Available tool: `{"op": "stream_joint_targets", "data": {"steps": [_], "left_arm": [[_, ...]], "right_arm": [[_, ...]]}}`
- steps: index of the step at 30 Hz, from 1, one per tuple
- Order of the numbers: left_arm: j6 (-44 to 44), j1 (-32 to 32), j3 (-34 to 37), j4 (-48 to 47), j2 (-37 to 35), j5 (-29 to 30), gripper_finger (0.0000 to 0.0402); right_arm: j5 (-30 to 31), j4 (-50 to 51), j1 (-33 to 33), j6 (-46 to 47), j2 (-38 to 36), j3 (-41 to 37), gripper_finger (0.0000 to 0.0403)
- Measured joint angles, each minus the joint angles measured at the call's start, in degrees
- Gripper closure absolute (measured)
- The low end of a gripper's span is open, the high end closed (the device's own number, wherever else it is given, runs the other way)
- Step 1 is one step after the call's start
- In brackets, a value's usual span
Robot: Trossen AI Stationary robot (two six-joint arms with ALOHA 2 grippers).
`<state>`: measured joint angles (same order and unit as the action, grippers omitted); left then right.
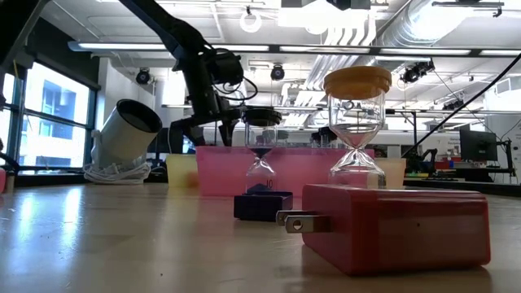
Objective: Pick & Place Office items
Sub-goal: Put the pink and white charger adapter into the yellow bin, then put the pink charger adapter into the yellow bin
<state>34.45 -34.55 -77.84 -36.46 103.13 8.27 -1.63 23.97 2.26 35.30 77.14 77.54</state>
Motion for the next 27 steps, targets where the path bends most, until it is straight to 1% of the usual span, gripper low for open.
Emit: {"op": "stream_joint_targets", "data": {"steps": [6,9,14,17,20,23,25,27], "left_arm": [[0.21,0.16,0.0,0.25,0.0,-0.72,0.0107],[-0.29,0.18,0.0,0.22,-0.78,-2.34,0.0107],[-7.23,0.18,-0.04,0.13,-4.2,-9.95,0.0107],[-9.36,0.6,-0.13,-0.49,-7.25,-13.6,0.0107],[-12.9,1.61,-0.13,-1.79,-11.05,-16.85,0.0107],[-19.47,3.54,-0.15,-4.21,-15.81,-22.92,0.0107],[-20.82,5.11,-0.15,-5.47,-19.2,-25.72,0.0107],[-20.77,6.98,-0.15,-6.44,-22.58,-26.6,0.0107]], "right_arm": [[-0.11,0.47,0.0,-0.93,0.0,0.0,0.0144],[0.03,1.23,-0.02,-0.91,0.0,-0.02,0.0144],[-0.04,1.34,0.01,-1.08,0.0,-0.02,0.0144],[-0.02,1.34,0.01,-1.08,0.0,-0.02,0.0144],[-0.02,1.36,0.01,-1.08,0.0,-0.02,0.0144],[-0.02,1.89,0.01,-1.08,0.0,-0.02,0.0144],[-0.04,2.66,0.01,-1.08,0.0,-0.02,0.0144],[-0.02,3.05,0.11,-1.08,0.0,-0.02,0.0144]]}}
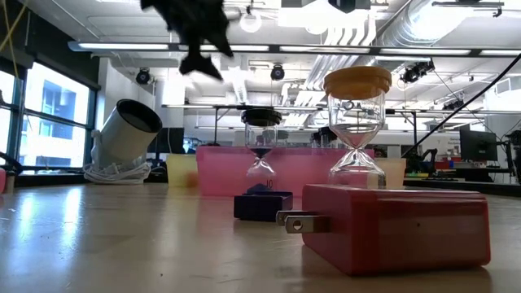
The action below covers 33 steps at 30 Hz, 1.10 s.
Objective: Pick & Place Office items
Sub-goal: Put the pink charger adapter into the yellow bin
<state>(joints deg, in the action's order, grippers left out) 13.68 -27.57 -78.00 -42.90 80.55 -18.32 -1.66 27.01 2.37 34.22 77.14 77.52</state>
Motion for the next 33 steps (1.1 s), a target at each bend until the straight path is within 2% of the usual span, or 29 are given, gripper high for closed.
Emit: {"op": "stream_joint_targets", "data": {"steps": [5,9,15,20,28,33], "left_arm": [[0.8,5.16,0.0,0.22,-8.42,1.07,0.0107],[3.79,10.37,0.0,-1.0,-14.03,5.37,0.0107],[9.71,20.16,-0.04,-8.43,-18.7,9.61,0.0107],[15.85,28.9,-0.04,-19.02,-18.8,9.67,0.0107],[28.57,40.09,-0.02,-34.0,-13.94,9.58,0.0107],[45.23,45.03,-0.02,-35.12,-10.54,8.96,0.0107]], "right_arm": [[0.66,0.53,1.55,0.09,0.0,0.0,0.0144],[0.65,1.58,2.53,0.15,-0.27,0.0,0.0144],[3.2,2.96,3.92,0.43,-0.59,0.0,0.0144],[3.16,2.96,5.12,1.39,-0.57,0.0,0.0144],[3.26,2.96,6.3,3.42,-0.57,0.0,0.0144],[3.24,2.94,6.41,3.48,-0.57,0.0,0.0144]]}}
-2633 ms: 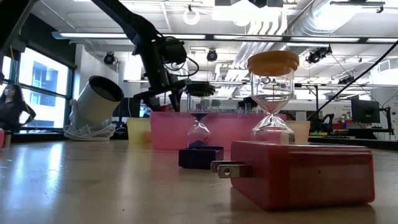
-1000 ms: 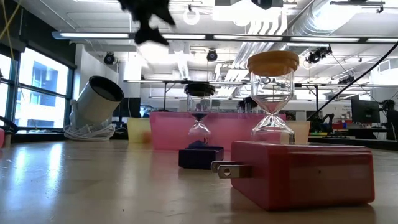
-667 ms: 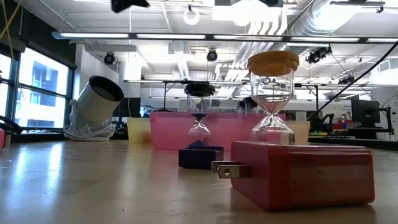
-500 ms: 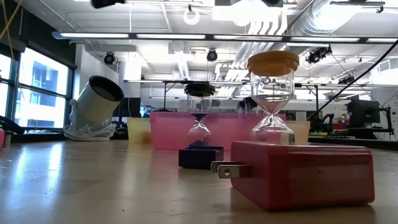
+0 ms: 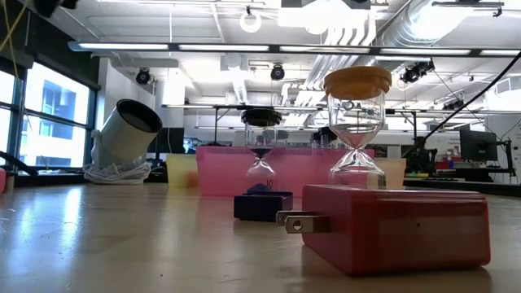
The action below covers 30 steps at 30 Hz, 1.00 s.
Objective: Pick & Place Office items
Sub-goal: Put the pink charger adapter into the yellow bin
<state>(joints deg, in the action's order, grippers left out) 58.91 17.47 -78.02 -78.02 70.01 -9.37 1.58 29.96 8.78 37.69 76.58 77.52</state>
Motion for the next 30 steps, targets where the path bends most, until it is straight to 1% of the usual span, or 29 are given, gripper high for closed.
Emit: {"op": "stream_joint_targets", "data": {"steps": [2,4,7,9,11,13,16,21,25,27,30], "left_arm": [[4.51,1.65,0.0,0.04,1.65,1.57,0.0107],[6.3,3.08,0.0,0.01,3.61,2.27,0.0107],[6.67,4.18,0.04,-0.01,5.34,1.42,0.0107],[5.01,3.95,0.04,-0.68,5.42,0.47,0.0107],[5.58,3.62,0.04,-1.97,4.91,1.44,0.0107],[10.61,3.59,0.04,-5.69,3.72,4.29,0.0107],[21.44,3.32,0.32,-12.71,1.82,8.25,0.0107],[27.54,1.17,2.4,-8.3,-2.04,13.24,0.0107],[33.75,-0.36,4.23,-9.24,-2.26,13.46,0.0107],[34.43,-0.6,5.57,-9.28,-2.33,12.88,0.0107],[34.58,-0.44,8.61,-8.74,-2.33,9.93,0.0107]], "right_arm": [[0.05,-0.17,-0.04,0.01,0.0,0.0,0.0144],[0.72,-0.17,-0.04,0.02,0.0,0.0,0.0144],[2.68,-0.18,-0.02,0.04,0.0,0.0,0.0144],[3.35,-0.18,-0.02,0.03,0.0,0.0,0.0144],[3.45,-0.18,-0.02,0.04,0.0,0.0,0.0144],[3.57,-0.3,-0.05,0.04,0.0,0.0,0.0144],[4.69,-1.08,-0.05,0.04,0.0,0.0,0.0144],[6.77,-3.23,-0.16,0.54,0.0,0.0,0.0144],[7.52,-5.26,-0.31,3.21,0.43,0.02,0.0144],[7.52,-5.99,-0.31,4.46,0.5,0.02,0.0144],[8.0,-7.55,-0.15,6.53,0.9,0.02,0.0144]]}}
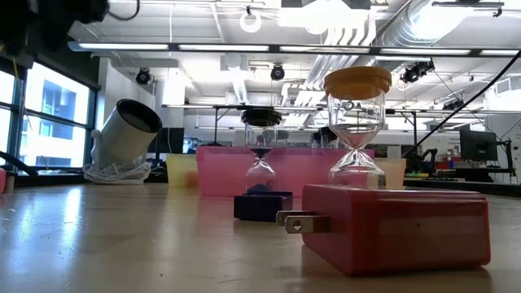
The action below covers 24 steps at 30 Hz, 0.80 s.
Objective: Pick & Place Office items
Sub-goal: Put the pink charger adapter into the yellow bin
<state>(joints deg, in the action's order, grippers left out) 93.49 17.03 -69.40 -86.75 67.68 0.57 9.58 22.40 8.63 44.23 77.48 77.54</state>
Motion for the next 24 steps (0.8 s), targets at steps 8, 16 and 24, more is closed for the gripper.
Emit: {"op": "stream_joint_targets", "data": {"steps": [8,16,24], "left_arm": [[-2.88,0.01,6.46,0.98,0.02,-6.21,0.0107],[4.2,0.64,8.65,4.05,0.02,-3.05,0.0107],[21.54,3.57,8.91,4.04,0.02,0.72,0.0107]], "right_arm": [[2.62,-0.56,2.58,6.52,0.7,0.0,0.0144],[2.33,-0.36,4.6,4.98,0.84,-0.02,0.0144],[-2.39,0.84,4.6,-5.04,0.87,-0.02,0.0144]]}}
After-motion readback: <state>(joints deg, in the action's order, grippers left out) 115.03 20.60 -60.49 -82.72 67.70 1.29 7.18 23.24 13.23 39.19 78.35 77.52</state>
